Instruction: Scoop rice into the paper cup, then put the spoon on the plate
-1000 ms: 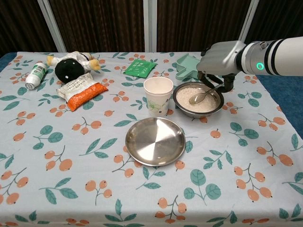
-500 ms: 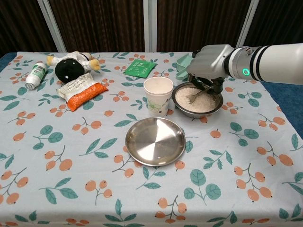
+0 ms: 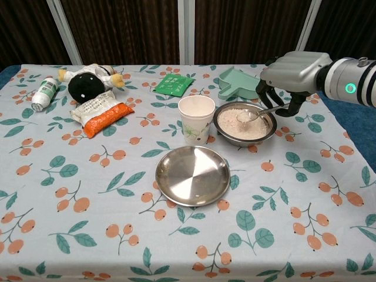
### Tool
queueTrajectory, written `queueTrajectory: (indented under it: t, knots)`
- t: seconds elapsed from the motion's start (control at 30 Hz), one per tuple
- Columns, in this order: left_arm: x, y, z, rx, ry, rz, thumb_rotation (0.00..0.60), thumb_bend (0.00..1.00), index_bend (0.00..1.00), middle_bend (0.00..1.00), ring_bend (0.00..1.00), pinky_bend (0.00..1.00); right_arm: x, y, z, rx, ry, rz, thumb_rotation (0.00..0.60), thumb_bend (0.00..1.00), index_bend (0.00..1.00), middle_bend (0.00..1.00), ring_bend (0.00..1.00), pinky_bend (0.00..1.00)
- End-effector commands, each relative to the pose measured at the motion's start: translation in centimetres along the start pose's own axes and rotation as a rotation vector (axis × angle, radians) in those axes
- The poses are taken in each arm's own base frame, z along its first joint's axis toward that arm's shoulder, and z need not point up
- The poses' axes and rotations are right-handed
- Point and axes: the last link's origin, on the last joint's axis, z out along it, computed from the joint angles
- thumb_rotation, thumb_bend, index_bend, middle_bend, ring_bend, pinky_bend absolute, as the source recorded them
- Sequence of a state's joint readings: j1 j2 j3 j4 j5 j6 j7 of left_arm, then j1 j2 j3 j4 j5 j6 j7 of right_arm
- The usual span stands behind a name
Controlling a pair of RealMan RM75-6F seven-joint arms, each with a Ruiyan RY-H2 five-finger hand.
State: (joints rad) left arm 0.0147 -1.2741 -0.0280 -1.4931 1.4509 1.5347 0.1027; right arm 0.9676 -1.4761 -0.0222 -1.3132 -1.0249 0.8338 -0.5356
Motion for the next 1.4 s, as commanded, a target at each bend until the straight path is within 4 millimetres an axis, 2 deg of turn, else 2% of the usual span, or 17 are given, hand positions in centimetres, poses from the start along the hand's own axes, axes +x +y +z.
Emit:
queueTrajectory:
  t: [0.03, 0.17, 0.27, 0.47, 0.73, 0.93, 1.4]
  knots:
    - [0.1, 0.0, 0.0, -0.001, 0.002, 0.001, 0.600, 0.04, 0.14, 0.09, 0.02, 0.00, 0.4, 1.7, -1.0, -0.026, 0.049, 0.046, 0.600, 0.38, 0.68, 0.64, 0.28, 0.02]
    - [0.2, 0.1, 0.1, -0.004, 0.007, 0.002, 0.600, 0.04, 0.14, 0.09, 0.02, 0.00, 1.6, 2.6, -1.4, -0.029, 0.085, 0.062, 0.600, 0.38, 0.68, 0.64, 0.29, 0.02]
    - [0.2, 0.1, 0.2, -0.005, 0.006, 0.002, 0.600, 0.04, 0.14, 0.09, 0.02, 0.00, 2.7, 2.4, -1.3, -0.014, 0.101, 0.071, 0.600, 0.38, 0.68, 0.64, 0.29, 0.02]
    - [0.1, 0.0, 0.0, -0.001, 0.006, -0.001, 0.600, 0.04, 0.14, 0.09, 0.02, 0.00, 5.2, 0.0, -0.1, 0.062, 0.125, 0.053, 0.600, 0.38, 0.68, 0.64, 0.29, 0.02]
    - [0.0, -0.2, -0.3, 0.007, 0.003, -0.009, 0.600, 0.04, 0.14, 0.09, 0.02, 0.00, 6.8, -3.9, 2.3, 0.130, 0.113, -0.054, 0.600, 0.38, 0.68, 0.64, 0.29, 0.02]
    - [-0.2, -0.5, -0.5, 0.018, -0.002, -0.012, 0.600, 0.04, 0.14, 0.09, 0.02, 0.00, 8.2, -5.7, 3.2, 0.154, 0.132, -0.208, 0.600, 0.38, 0.68, 0.64, 0.29, 0.01]
    - [-0.5, -0.6, -0.7, 0.022, -0.004, -0.020, 0.600, 0.04, 0.14, 0.09, 0.02, 0.00, 10.3, -9.1, 3.6, 0.231, 0.252, -0.762, 0.600, 0.38, 0.69, 0.64, 0.29, 0.00]
